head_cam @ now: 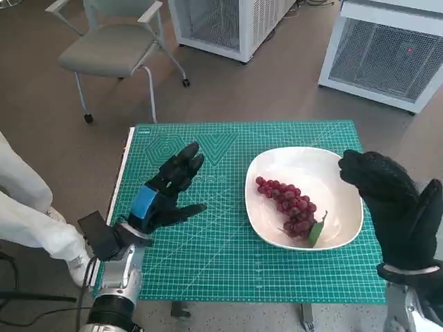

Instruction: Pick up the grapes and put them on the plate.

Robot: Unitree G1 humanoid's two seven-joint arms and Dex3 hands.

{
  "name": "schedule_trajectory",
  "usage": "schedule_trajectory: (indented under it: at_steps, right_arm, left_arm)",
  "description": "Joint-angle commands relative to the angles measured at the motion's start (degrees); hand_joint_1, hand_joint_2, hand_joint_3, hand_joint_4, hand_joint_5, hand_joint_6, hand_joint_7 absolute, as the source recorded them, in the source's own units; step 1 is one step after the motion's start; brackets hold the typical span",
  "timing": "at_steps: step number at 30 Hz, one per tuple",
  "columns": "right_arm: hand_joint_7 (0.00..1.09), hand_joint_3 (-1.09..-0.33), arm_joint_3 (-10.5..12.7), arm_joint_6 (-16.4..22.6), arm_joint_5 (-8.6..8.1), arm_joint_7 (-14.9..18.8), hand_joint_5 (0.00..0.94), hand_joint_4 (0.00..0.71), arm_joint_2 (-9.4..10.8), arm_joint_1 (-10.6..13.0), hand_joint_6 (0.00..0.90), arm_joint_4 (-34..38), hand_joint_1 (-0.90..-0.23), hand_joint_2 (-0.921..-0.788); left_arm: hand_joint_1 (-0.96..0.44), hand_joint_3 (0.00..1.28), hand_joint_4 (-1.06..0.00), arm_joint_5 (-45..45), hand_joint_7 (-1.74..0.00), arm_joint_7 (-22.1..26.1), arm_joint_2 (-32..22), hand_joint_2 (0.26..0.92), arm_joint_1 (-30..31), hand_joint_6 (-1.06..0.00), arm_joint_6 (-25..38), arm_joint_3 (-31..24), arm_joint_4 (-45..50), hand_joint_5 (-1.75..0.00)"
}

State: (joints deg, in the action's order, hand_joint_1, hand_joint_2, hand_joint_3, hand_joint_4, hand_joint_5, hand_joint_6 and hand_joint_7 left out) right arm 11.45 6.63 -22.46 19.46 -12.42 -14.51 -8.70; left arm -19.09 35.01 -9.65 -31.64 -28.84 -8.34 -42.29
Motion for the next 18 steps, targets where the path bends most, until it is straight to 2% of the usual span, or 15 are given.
schedule_trajectory:
  at_steps: [1, 18]
  right_arm:
    - [1.03, -0.619, 0.0, -0.7, -0.38, 0.4, 0.877, 0.391, 0.1, 0.7, 0.219, 0.8, -0.344, -0.921]
    - [1.03, -0.621, -0.4, -0.4, 0.13, 0.2, 0.877, 0.390, 0.3, 0.3, 0.219, 1.2, -0.339, -0.921]
  left_arm:
    - [-0.41, 0.00, -0.19, -1.2, -0.01, 0.2, 1.3, 0.896, -1.3, -0.30, 0.6, -1.0, 0.9, 0.00]
    - [-0.38, 0.00, -0.22, -0.8, -0.01, -0.3, 1.8, 0.910, -2.8, -0.34, 1.0, -1.7, 0.7, -0.01]
